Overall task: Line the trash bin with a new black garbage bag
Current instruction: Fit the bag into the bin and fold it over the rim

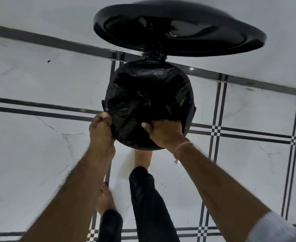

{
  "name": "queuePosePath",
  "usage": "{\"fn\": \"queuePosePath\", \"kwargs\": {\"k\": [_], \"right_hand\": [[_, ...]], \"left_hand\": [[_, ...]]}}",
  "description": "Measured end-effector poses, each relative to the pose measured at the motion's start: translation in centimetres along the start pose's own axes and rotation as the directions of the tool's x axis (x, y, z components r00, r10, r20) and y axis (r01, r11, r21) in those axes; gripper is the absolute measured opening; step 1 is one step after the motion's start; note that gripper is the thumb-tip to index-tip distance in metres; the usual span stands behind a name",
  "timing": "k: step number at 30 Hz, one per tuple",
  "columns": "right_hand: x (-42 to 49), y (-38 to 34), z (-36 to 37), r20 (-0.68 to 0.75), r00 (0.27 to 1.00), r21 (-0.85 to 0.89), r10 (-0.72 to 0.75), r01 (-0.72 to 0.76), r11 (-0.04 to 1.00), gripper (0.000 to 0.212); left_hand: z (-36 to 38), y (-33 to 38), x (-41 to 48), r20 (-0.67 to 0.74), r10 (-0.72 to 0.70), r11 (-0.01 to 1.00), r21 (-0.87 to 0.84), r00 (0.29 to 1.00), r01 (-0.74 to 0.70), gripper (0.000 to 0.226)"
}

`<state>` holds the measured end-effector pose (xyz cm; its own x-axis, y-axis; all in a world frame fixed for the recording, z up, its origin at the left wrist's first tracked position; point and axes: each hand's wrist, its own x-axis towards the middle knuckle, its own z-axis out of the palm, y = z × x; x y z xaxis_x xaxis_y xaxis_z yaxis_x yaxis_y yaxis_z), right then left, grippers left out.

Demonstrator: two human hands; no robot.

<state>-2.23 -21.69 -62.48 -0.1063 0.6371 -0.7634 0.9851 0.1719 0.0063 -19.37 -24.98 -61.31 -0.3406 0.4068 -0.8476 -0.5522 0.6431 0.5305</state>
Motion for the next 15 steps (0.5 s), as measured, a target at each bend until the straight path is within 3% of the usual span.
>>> {"fn": "queuePosePath", "kwargs": {"k": [1,3,8,12,15], "right_hand": [[0.2,0.3,0.1,0.048,0.999,-0.016,-0.005,0.006,1.0,0.072],[0.6,0.4,0.4,0.01,1.0,0.002,-0.001,0.001,1.0,0.072],[-4.1,-0.5,1.9,-0.31,0.951,0.069,0.006,0.016,0.998,0.067],[-5.0,0.5,2.2,-0.19,0.981,-0.024,-0.046,0.042,0.999,0.064],[-4.3,1.4,1.5,-0.404,0.915,0.139,-0.014,0.076,0.987,0.042]], "left_hand": [[0.0,0.0,-0.2,0.0,0.003,1.0,0.011,1.0,-0.003,0.023],[-0.1,0.3,-0.2,0.002,0.0,1.0,0.01,1.0,0.0,0.023],[0.1,0.5,-0.7,-0.017,-0.027,0.999,-0.017,0.999,0.027,0.02],[0.4,0.5,-0.9,-0.024,-0.008,1.0,-0.008,1.0,0.008,0.014],[0.5,0.2,-0.9,-0.124,0.122,0.989,0.097,0.985,-0.111,0.008]]}}
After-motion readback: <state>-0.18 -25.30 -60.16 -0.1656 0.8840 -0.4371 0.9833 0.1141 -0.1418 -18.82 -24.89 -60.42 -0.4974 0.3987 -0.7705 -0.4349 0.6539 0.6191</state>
